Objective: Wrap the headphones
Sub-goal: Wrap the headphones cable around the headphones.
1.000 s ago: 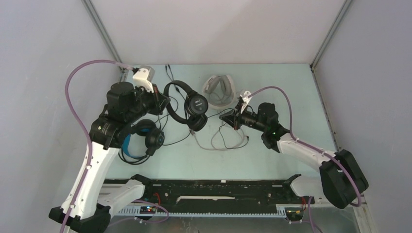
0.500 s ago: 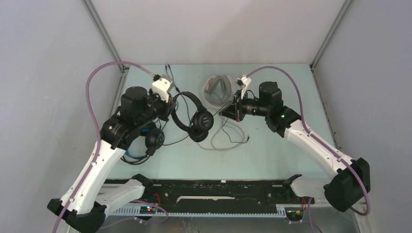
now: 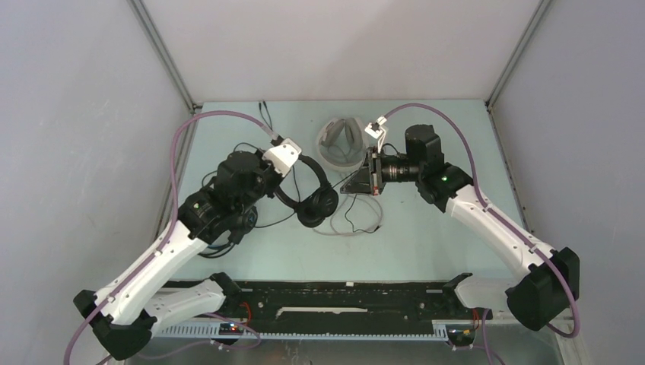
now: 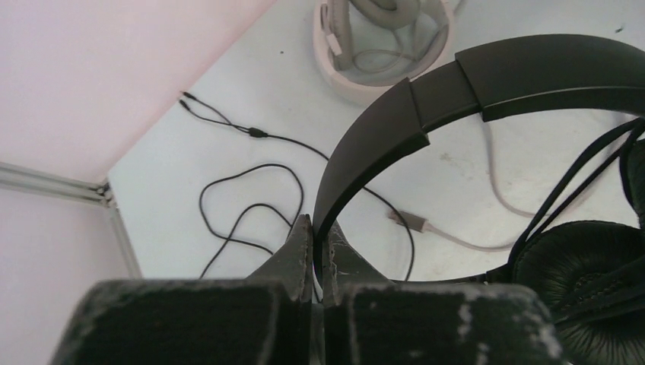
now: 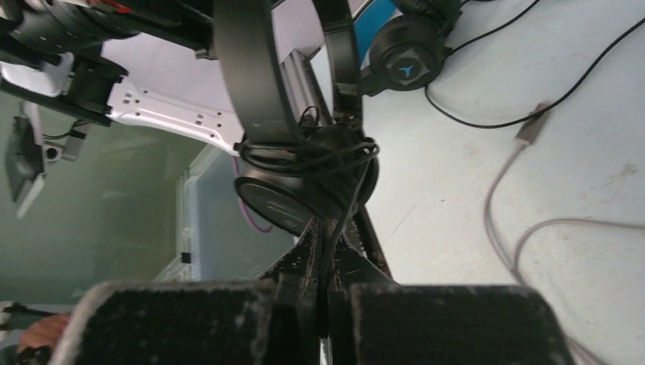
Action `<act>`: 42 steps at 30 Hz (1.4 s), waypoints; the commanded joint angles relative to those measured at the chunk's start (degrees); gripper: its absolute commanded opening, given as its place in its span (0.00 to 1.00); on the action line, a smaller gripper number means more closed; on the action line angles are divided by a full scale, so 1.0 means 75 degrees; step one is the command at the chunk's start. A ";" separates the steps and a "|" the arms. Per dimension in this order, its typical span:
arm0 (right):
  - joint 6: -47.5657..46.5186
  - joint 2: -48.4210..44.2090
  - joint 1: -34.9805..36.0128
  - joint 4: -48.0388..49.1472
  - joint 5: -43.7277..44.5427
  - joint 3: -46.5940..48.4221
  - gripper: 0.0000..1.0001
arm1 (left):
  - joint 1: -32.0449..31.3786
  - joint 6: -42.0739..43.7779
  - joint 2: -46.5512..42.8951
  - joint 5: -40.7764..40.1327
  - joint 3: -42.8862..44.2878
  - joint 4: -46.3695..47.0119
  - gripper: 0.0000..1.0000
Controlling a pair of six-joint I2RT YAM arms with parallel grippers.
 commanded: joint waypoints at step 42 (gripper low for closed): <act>0.1784 0.1149 0.1274 0.1437 0.1237 0.1384 0.08 | -0.0770 -0.4573 0.2445 -0.4252 0.2740 -0.2203 0.00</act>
